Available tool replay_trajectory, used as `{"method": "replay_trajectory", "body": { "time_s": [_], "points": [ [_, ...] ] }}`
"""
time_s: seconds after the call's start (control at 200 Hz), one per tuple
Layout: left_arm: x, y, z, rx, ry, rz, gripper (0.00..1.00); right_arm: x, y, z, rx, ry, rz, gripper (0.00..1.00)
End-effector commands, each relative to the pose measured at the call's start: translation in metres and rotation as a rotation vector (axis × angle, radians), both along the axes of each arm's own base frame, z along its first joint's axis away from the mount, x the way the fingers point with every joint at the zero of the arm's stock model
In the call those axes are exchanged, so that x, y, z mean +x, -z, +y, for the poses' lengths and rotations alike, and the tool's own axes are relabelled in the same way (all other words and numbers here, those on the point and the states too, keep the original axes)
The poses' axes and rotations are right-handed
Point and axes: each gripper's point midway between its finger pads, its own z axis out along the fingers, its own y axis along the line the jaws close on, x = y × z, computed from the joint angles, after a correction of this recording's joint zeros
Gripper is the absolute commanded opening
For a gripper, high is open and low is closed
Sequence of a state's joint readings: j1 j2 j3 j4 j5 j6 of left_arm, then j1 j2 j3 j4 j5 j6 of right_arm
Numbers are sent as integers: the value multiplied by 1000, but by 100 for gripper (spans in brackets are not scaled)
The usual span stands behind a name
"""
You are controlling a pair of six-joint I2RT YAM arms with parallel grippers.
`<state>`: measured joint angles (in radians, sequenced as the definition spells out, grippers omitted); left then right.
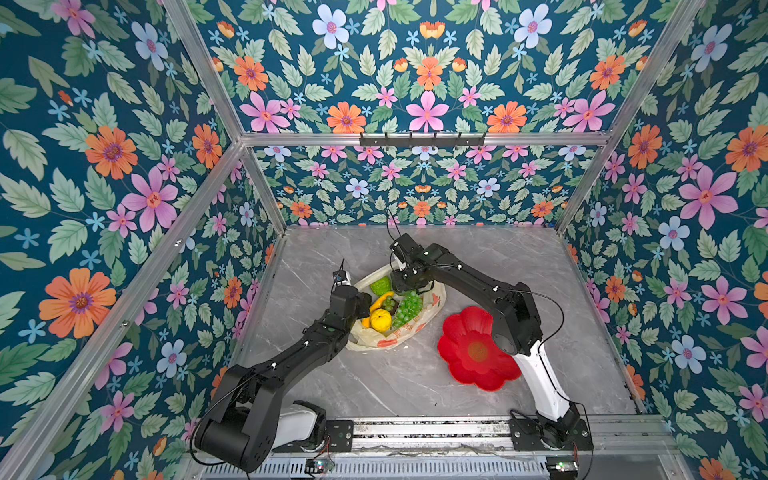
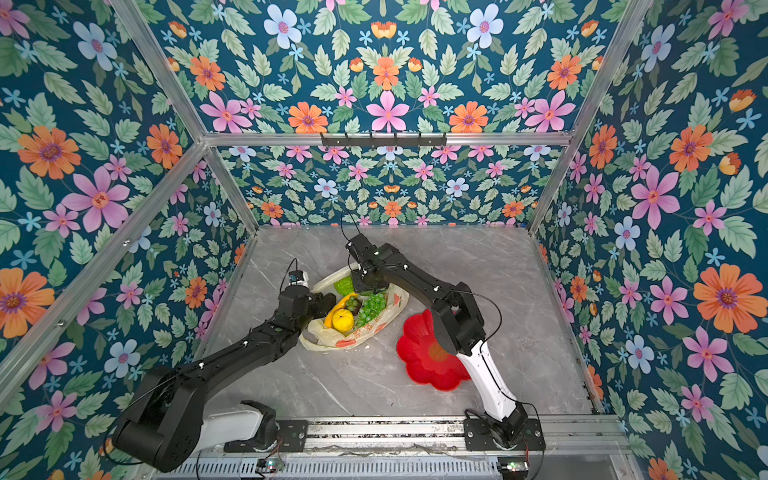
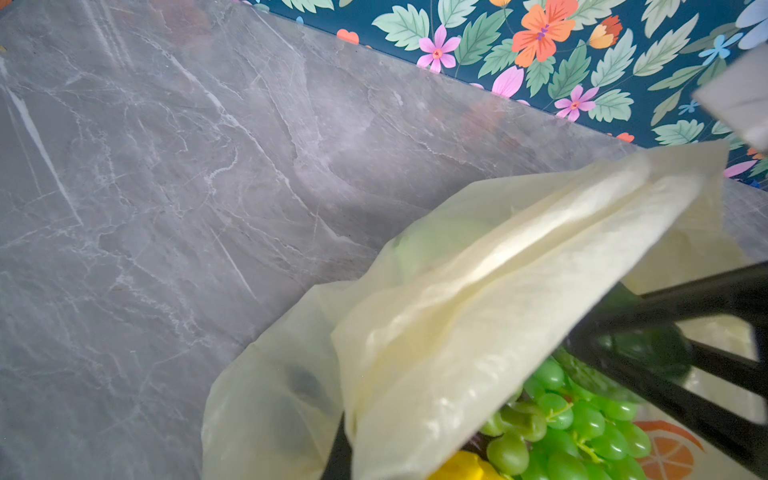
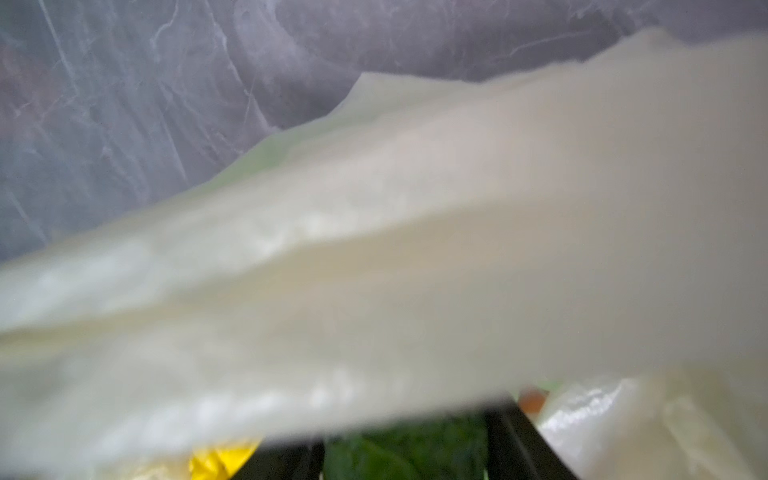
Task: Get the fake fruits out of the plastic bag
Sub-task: 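Grasp the dark green textured fruit inside the bag with the right gripper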
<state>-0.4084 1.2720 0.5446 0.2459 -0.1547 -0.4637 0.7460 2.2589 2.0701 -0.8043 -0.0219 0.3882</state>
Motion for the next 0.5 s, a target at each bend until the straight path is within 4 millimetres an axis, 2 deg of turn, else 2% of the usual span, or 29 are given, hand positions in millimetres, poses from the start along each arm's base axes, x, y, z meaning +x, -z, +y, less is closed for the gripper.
{"method": "replay_trajectory", "body": {
  "time_s": [0.0, 0.15, 0.325, 0.405, 0.425, 0.44, 0.495],
  "points": [
    [1, -2, -1, 2, 4, -7, 0, -7, -20, -3, 56, 15, -28, 56],
    [1, -5, -1, 2, 5, -12, 0, -30, -49, -24, 100, 41, -68, 56],
    [1, -4, -2, -6, 9, -12, 0, -58, -62, -64, 90, 114, -105, 55],
    [1, -4, -2, -9, 8, -11, 0, -71, -64, -85, 83, 149, -124, 54],
    [1, -4, -2, -9, 9, -12, 0, -74, -58, -89, 69, 156, -118, 54],
    [1, -4, -2, -9, 8, -13, 0, -77, -68, -93, 86, 163, -138, 54],
    [1, -4, -1, -7, 5, -14, 0, -85, -69, -106, 80, 184, -147, 53]
  ]
}}
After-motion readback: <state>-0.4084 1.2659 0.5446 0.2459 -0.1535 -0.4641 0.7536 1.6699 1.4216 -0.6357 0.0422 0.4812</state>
